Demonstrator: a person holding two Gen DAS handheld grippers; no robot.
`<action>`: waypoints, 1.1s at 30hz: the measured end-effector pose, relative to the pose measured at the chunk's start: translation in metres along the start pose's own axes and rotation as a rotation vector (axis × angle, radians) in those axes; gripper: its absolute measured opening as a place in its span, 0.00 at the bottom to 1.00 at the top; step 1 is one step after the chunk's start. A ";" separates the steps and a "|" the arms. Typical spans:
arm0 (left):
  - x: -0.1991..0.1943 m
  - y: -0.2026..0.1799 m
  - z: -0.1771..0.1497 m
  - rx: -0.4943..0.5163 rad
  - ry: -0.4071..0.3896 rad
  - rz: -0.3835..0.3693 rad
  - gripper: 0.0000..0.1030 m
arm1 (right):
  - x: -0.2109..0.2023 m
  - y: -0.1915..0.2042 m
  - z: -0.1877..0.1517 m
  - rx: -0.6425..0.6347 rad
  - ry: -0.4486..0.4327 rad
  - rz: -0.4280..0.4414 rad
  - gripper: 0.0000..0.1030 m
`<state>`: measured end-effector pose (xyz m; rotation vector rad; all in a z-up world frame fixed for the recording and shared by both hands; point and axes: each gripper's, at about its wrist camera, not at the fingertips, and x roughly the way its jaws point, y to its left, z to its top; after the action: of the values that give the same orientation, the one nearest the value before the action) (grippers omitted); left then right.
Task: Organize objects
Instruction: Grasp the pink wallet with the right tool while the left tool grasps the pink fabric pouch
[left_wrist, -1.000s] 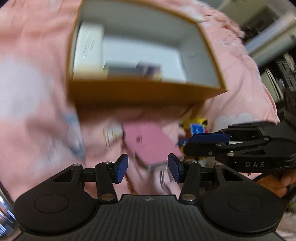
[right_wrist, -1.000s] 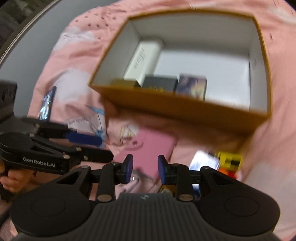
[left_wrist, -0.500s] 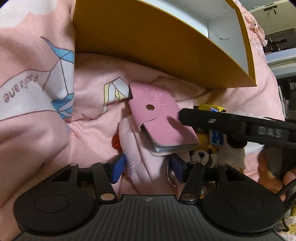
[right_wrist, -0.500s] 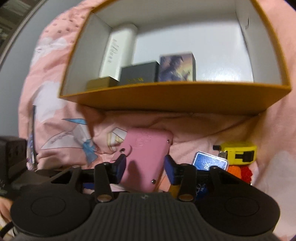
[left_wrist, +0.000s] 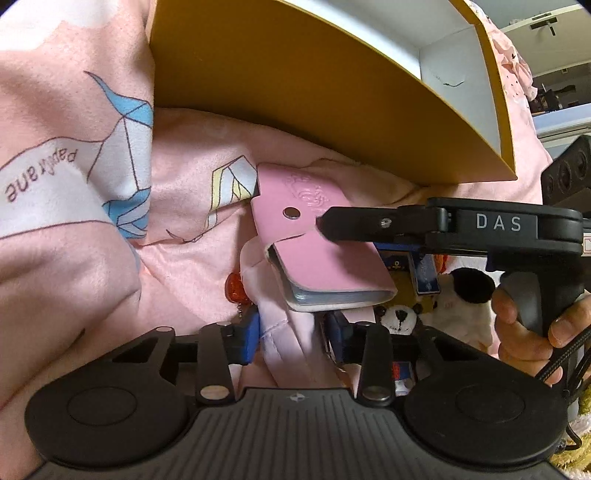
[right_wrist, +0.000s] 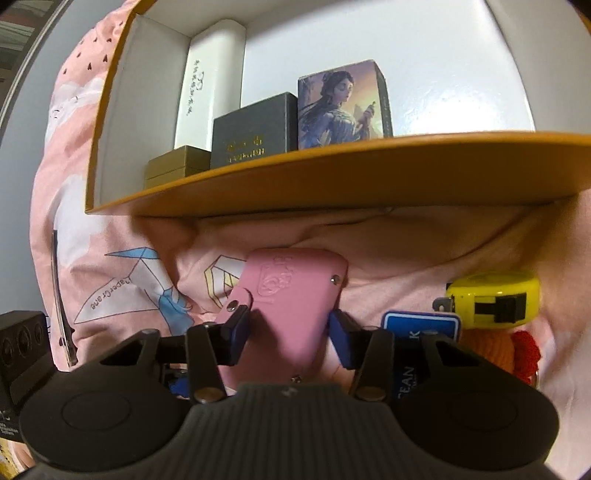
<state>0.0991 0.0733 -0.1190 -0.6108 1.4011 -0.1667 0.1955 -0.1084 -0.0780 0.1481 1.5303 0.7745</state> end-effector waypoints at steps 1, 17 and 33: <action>-0.002 0.000 -0.001 0.004 -0.003 0.003 0.39 | -0.003 -0.001 -0.001 0.009 -0.008 0.005 0.38; -0.010 0.000 -0.005 0.021 -0.035 0.013 0.37 | 0.007 0.012 0.001 0.081 0.007 0.172 0.24; -0.028 0.004 -0.013 0.014 -0.055 0.001 0.35 | -0.017 0.029 -0.012 0.062 -0.097 0.133 0.22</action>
<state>0.0802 0.0852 -0.0969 -0.5989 1.3464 -0.1579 0.1762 -0.0996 -0.0492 0.3318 1.4640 0.8140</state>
